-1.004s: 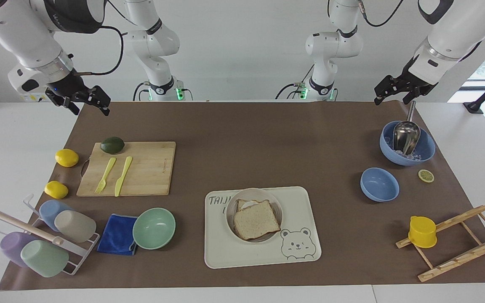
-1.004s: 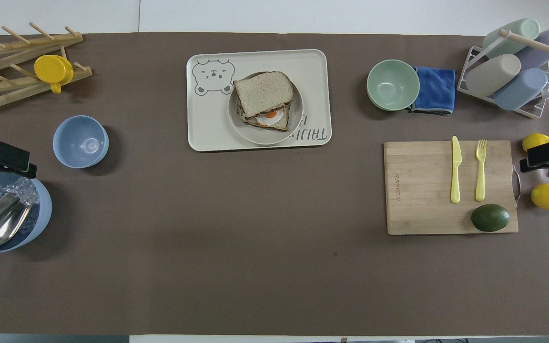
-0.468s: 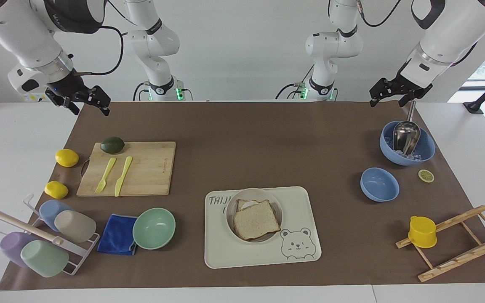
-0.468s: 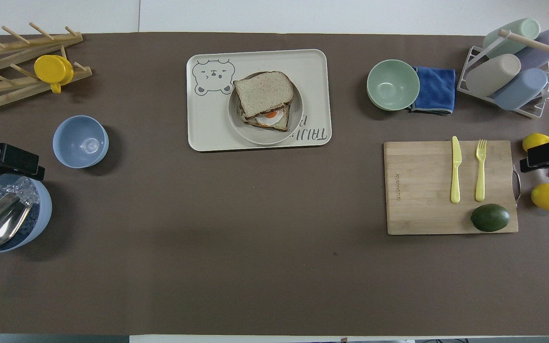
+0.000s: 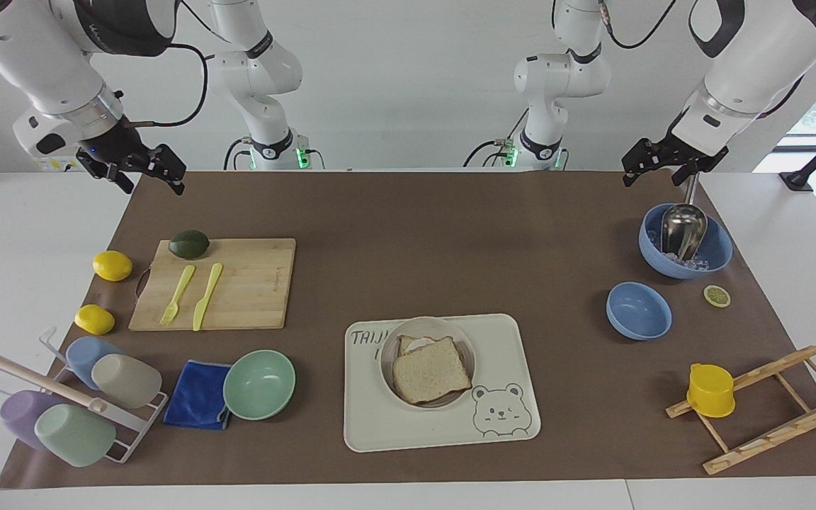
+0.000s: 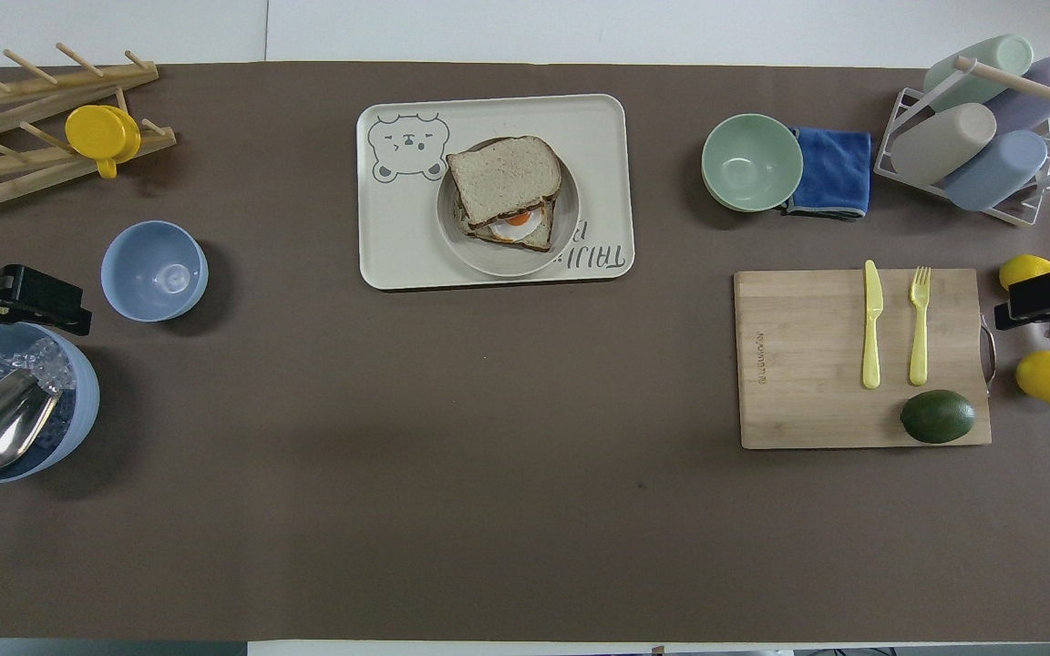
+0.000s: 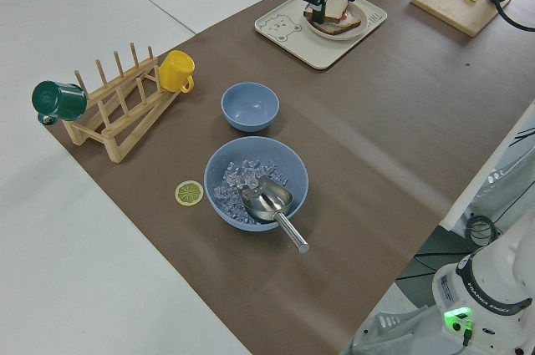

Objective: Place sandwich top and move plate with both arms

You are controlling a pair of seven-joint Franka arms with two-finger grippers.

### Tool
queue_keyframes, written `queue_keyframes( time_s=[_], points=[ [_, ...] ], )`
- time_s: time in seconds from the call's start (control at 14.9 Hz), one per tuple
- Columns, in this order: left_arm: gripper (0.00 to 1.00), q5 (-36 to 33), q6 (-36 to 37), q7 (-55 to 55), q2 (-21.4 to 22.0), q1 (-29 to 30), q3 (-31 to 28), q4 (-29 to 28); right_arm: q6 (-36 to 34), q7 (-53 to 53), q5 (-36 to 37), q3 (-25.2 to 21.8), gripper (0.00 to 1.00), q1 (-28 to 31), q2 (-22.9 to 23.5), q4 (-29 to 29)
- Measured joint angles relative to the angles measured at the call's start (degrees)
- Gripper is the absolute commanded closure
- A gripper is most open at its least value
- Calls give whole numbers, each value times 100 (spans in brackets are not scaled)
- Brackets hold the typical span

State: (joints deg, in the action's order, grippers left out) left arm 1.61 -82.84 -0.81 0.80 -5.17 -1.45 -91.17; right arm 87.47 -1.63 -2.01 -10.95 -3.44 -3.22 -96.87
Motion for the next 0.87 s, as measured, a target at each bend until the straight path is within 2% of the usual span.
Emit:
queue_keyframes(
  time_s=[0.2, 0.87],
  points=[
    [0, 0, -205, 0, -13, 1, 2, 29, 0, 0, 0, 0, 0, 0, 0, 0],
    [0, 0, -211, 0, 1, -82, -16, 50, 0, 0, 0, 0, 0, 0, 0, 0]
  ],
)
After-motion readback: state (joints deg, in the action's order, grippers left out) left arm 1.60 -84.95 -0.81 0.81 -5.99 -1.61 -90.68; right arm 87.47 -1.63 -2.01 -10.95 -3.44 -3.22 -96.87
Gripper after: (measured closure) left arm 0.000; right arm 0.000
